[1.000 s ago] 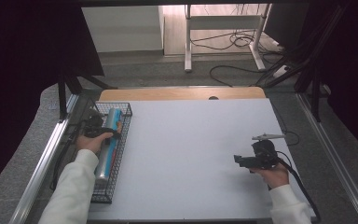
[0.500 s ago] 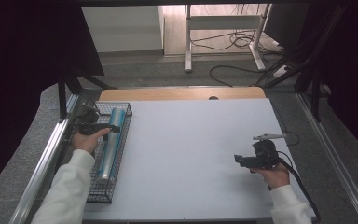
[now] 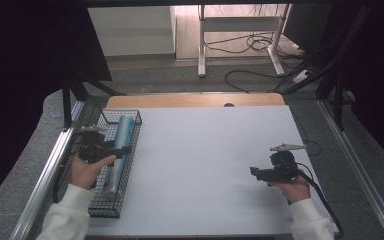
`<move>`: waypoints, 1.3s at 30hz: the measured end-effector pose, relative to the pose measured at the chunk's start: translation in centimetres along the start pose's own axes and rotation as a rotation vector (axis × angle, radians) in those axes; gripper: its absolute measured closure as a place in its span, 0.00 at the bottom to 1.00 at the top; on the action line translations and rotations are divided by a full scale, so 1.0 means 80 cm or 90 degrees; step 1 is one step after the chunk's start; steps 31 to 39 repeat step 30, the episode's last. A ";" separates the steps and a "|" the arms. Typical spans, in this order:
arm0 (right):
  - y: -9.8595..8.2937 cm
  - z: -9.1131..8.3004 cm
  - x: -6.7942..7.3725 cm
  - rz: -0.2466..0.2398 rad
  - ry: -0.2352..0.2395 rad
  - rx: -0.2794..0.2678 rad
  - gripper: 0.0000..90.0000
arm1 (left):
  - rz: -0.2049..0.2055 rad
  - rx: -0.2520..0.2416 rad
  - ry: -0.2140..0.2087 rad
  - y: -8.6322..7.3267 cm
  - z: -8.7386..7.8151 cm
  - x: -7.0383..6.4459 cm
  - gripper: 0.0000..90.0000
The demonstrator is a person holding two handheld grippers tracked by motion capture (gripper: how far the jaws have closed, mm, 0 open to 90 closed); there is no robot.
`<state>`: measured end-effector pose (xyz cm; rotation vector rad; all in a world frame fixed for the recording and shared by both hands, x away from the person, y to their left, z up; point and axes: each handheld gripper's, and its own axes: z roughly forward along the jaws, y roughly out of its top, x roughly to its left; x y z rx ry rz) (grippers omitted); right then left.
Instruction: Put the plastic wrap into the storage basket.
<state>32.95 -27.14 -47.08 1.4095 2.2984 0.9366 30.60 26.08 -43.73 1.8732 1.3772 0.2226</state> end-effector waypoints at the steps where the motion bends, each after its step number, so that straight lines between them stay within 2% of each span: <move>1: 0.000 0.000 0.001 -0.004 0.002 -0.001 0.11 | 0.011 -0.007 -0.012 -0.004 -0.002 -0.008 0.22; 4: -0.002 0.001 0.004 -0.018 0.010 -0.002 0.11 | 0.042 -0.017 -0.040 -0.016 -0.005 -0.027 0.23; 7: -0.003 0.002 0.006 -0.026 0.014 -0.001 0.11 | 0.074 -0.002 -0.030 -0.029 -0.007 -0.036 0.22; 9: -0.004 0.002 0.007 -0.030 0.017 -0.003 0.11 | 0.103 0.021 -0.019 -0.042 -0.009 -0.041 0.22; 11: -0.004 0.001 0.008 -0.033 0.018 -0.004 0.11 | 0.114 0.032 -0.014 -0.051 -0.009 -0.044 0.22; 12: -0.004 0.002 0.008 -0.034 0.019 -0.004 0.11 | 0.129 0.041 -0.007 -0.058 -0.008 -0.049 0.22; 14: -0.005 0.002 0.008 -0.037 0.019 -0.005 0.11 | 0.147 0.056 -0.025 -0.067 -0.007 -0.054 0.22; 16: -0.005 0.002 0.010 -0.039 0.018 -0.003 0.11 | 0.157 0.056 -0.030 -0.077 -0.005 -0.060 0.22; 20: -0.006 0.002 0.011 -0.045 0.020 -0.004 0.11 | 0.132 0.043 -0.035 -0.083 0.004 -0.059 0.22; 22: -0.007 0.002 0.012 -0.049 0.024 -0.005 0.11 | 0.131 0.043 -0.025 -0.082 0.009 -0.060 0.22; 24: -0.007 0.002 0.014 -0.055 0.028 -0.006 0.11 | 0.126 0.036 -0.031 -0.081 0.012 -0.062 0.22; 30: -0.008 0.000 0.018 -0.086 0.042 -0.016 0.11 | 0.127 0.030 -0.023 -0.082 0.012 -0.062 0.22; 39: -0.008 0.000 0.018 -0.086 0.042 -0.016 0.11 | 0.127 0.030 -0.023 -0.082 0.012 -0.062 0.22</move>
